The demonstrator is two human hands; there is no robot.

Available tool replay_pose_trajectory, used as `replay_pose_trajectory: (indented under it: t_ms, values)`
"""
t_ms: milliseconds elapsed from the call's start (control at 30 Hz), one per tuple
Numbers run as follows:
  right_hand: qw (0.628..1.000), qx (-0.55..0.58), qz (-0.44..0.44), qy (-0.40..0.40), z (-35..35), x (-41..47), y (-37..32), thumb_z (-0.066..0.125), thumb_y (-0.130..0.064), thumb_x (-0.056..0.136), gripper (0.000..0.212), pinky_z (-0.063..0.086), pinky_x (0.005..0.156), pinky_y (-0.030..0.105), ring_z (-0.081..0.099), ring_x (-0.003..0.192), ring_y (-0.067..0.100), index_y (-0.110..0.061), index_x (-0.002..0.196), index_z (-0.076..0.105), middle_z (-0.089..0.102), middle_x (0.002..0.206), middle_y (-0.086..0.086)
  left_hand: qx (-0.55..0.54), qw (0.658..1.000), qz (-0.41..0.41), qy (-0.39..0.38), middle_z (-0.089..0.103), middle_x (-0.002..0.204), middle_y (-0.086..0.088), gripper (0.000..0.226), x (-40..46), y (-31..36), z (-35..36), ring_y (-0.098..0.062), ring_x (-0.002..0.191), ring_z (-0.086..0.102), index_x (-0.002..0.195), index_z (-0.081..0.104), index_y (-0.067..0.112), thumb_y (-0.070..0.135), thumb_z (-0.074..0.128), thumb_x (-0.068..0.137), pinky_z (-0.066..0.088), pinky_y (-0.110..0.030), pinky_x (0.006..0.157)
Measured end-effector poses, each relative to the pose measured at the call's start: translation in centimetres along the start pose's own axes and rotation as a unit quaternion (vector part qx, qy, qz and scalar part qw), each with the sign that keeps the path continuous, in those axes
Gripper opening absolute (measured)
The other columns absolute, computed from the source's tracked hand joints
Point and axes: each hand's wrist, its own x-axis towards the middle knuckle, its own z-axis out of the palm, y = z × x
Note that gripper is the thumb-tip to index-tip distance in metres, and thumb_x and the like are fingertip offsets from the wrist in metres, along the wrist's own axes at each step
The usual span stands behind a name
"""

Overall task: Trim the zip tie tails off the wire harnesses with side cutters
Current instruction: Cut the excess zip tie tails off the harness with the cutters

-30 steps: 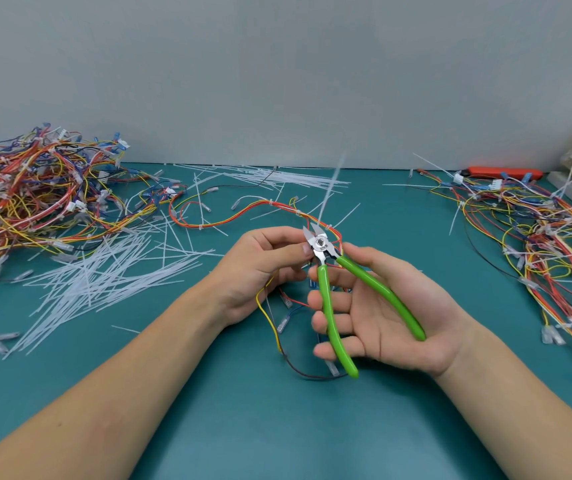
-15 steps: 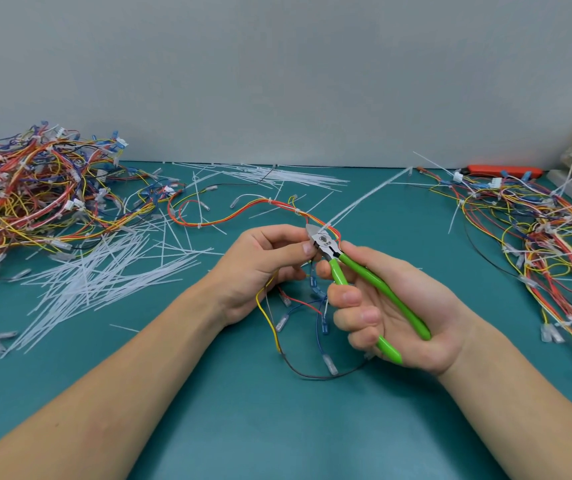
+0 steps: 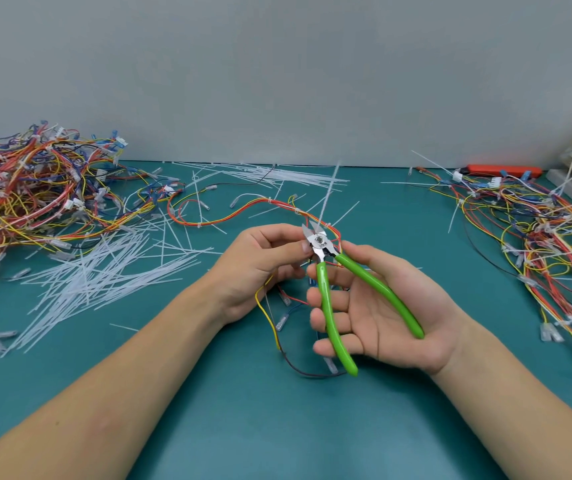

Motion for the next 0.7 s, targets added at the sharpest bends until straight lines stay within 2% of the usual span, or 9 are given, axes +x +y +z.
replay_pose_trajectory:
  t_ms: [100, 200, 367, 567, 700]
  values:
    - [1.000, 0.019, 0.009, -0.018, -0.04, -0.04, -0.09, 0.055, -0.048, 0.098, 0.040, 0.063, 0.071, 0.048, 0.074, 0.081, 0.029, -0.013, 0.111, 0.069, 0.072, 0.096, 0.011, 0.008, 1.000, 0.001, 0.002, 0.078, 0.098, -0.003, 0.013, -0.04, -0.03, 0.05, -0.012, 0.084, 0.071, 0.097, 0.081, 0.019, 0.014, 0.072, 0.088, 0.054, -0.028, 0.078]
    - [0.999, 0.028, 0.009, -0.021, -0.04, -0.10, -0.16, 0.056, -0.045, 0.097, 0.036, 0.062, 0.062, 0.040, 0.070, 0.069, 0.023, -0.013, 0.106, 0.070, 0.068, 0.086, 0.007, 0.012, 1.000, 0.004, 0.006, 0.078, 0.100, -0.004, 0.014, 0.05, -0.08, 0.09, -0.013, 0.088, 0.071, 0.097, 0.081, 0.020, 0.015, 0.073, 0.087, 0.052, -0.033, 0.083]
    - [1.000, 0.022, 0.000, 0.012, 0.04, -0.20, -0.37, 0.059, -0.045, 0.096, 0.031, 0.049, 0.041, 0.025, 0.051, 0.045, 0.011, -0.017, 0.096, 0.072, 0.053, 0.067, -0.002, 0.012, 1.000, 0.000, 0.007, 0.078, 0.101, -0.004, 0.015, 0.07, -0.08, 0.04, -0.012, 0.090, 0.072, 0.098, 0.081, 0.021, 0.015, 0.073, 0.087, 0.054, -0.025, 0.076]
    - [0.999, -0.011, -0.012, 0.027, 0.26, -0.39, -0.40, 0.058, -0.048, 0.099, 0.032, 0.046, 0.040, 0.024, 0.048, 0.043, 0.010, -0.019, 0.096, 0.071, 0.049, 0.066, -0.003, 0.014, 1.000, -0.003, 0.003, 0.078, 0.098, -0.004, 0.014, 0.03, 0.02, 0.10, -0.011, 0.085, 0.071, 0.098, 0.081, 0.019, 0.014, 0.073, 0.087, 0.055, -0.022, 0.073]
    - [1.000, -0.003, -0.011, 0.027, 0.42, -0.24, -0.28, 0.057, -0.047, 0.098, 0.033, 0.053, 0.045, 0.029, 0.058, 0.050, 0.015, -0.017, 0.098, 0.071, 0.060, 0.071, 0.001, 0.006, 1.000, -0.006, 0.008, 0.077, 0.097, -0.005, 0.015, 0.06, -0.03, 0.06, -0.010, 0.080, 0.067, 0.100, 0.080, 0.015, 0.014, 0.075, 0.086, 0.054, -0.024, 0.074]
